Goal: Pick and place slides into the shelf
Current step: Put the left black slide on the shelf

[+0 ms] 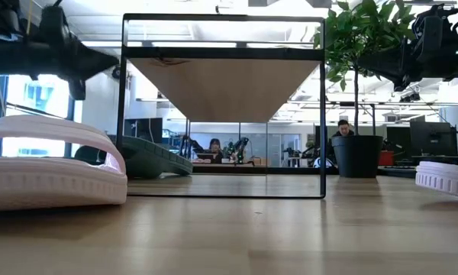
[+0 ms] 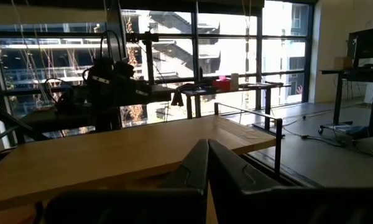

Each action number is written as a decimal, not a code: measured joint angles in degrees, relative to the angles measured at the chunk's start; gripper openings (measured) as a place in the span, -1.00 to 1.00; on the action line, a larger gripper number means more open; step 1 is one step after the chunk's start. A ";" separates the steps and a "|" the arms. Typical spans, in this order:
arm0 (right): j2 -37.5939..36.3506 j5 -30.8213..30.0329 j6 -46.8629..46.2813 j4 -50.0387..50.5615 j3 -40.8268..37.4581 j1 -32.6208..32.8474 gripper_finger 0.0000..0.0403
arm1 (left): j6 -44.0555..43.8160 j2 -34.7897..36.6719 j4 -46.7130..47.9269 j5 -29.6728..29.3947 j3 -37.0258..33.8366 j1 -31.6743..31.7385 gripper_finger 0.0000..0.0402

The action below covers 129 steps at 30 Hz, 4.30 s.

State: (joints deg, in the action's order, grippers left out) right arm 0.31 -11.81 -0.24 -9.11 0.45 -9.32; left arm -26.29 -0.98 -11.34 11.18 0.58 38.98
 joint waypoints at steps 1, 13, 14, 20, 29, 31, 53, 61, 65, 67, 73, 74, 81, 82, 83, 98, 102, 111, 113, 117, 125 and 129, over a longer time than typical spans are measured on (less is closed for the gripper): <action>0.00 0.08 -1.02 -0.26 0.00 -0.01 -1.00 | -2.84 0.00 -1.23 0.17 0.00 0.00 -1.00; -0.02 0.71 -25.07 -1.44 0.01 0.00 -1.00 | -12.28 -0.02 -14.43 5.97 0.44 -0.02 -1.00; -0.02 0.72 -25.79 -1.45 0.00 0.00 -1.00 | -10.84 -0.02 -15.61 6.21 1.29 -0.02 -1.00; -0.02 -0.32 -26.76 -1.44 0.01 -0.02 -1.00 | 5.05 -1.57 3.12 4.21 13.61 0.00 -1.00; -0.01 -3.06 -26.46 -1.43 0.01 -0.02 -1.00 | 34.06 -19.96 38.33 -7.91 38.86 0.00 -1.00; -0.02 -3.46 -26.45 -1.31 0.01 -0.02 -1.00 | 40.32 -25.20 43.65 -11.36 42.50 -0.02 -1.00; -0.02 -1.49 -30.10 -0.98 0.00 0.00 -1.00 | 38.75 -55.12 71.20 23.04 48.02 -11.67 -1.00; 0.00 -1.15 -36.13 2.59 0.00 -0.02 -1.00 | 23.98 -53.89 72.43 19.32 48.02 -27.58 -1.00; -0.02 0.29 -38.39 4.37 -0.01 -0.02 -1.00 | 13.56 -52.64 72.36 18.90 48.02 -34.54 -1.00; -0.02 0.73 -38.39 4.76 0.01 -0.02 -1.00 | 8.08 -51.81 72.37 18.97 48.02 -37.97 -1.00; -0.02 1.58 -38.35 5.52 0.00 -0.02 -1.00 | -4.45 -50.68 69.37 18.72 48.02 -49.88 -1.00; -0.02 1.94 -38.35 5.51 -0.01 -0.02 -1.00 | -5.93 -50.66 67.63 18.74 48.02 -52.25 -1.00; -0.02 5.08 -38.76 5.51 -0.01 -0.01 -1.00 | -17.66 -52.19 55.15 7.33 48.00 -66.88 -1.00; -0.02 5.26 -38.76 5.51 -0.01 -0.02 -1.00 | -18.99 -52.67 54.83 4.91 48.00 -69.05 -1.00; -0.02 5.37 -38.76 5.53 -0.01 0.00 -0.99 | -19.94 -53.30 54.63 2.99 48.00 -71.34 -1.00; -0.02 5.40 -38.36 6.80 0.00 -0.02 -0.71 | -30.58 -65.72 37.22 -9.72 48.00 -87.51 -1.00; -0.02 5.92 -38.38 7.13 0.02 -0.02 -0.69 | -29.01 -67.16 40.30 -16.04 48.27 -89.59 -1.00; -0.02 7.92 -49.24 7.43 0.01 -0.01 -0.69 | -29.70 -73.78 58.12 -26.31 54.91 -95.35 -1.00; -0.02 9.34 -51.27 7.66 -0.01 0.00 -0.69 | -29.64 -76.14 60.57 -29.25 56.34 -96.54 -1.00; -0.02 12.17 -52.83 8.26 0.01 0.00 -0.69 | -29.68 -81.64 61.98 -29.18 59.64 -96.95 -1.00; -0.01 13.04 -51.56 8.26 0.01 0.00 -0.69 | -29.63 -94.26 70.52 -29.64 73.82 -96.74 -1.00; 0.01 14.11 -49.27 8.13 0.02 0.00 -0.67 | -32.13 -99.55 77.08 -29.37 78.53 -96.74 -1.00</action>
State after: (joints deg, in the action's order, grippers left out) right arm 0.32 2.30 -49.51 -0.97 0.47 -9.32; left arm -58.42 -100.53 65.74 -18.20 79.11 -57.76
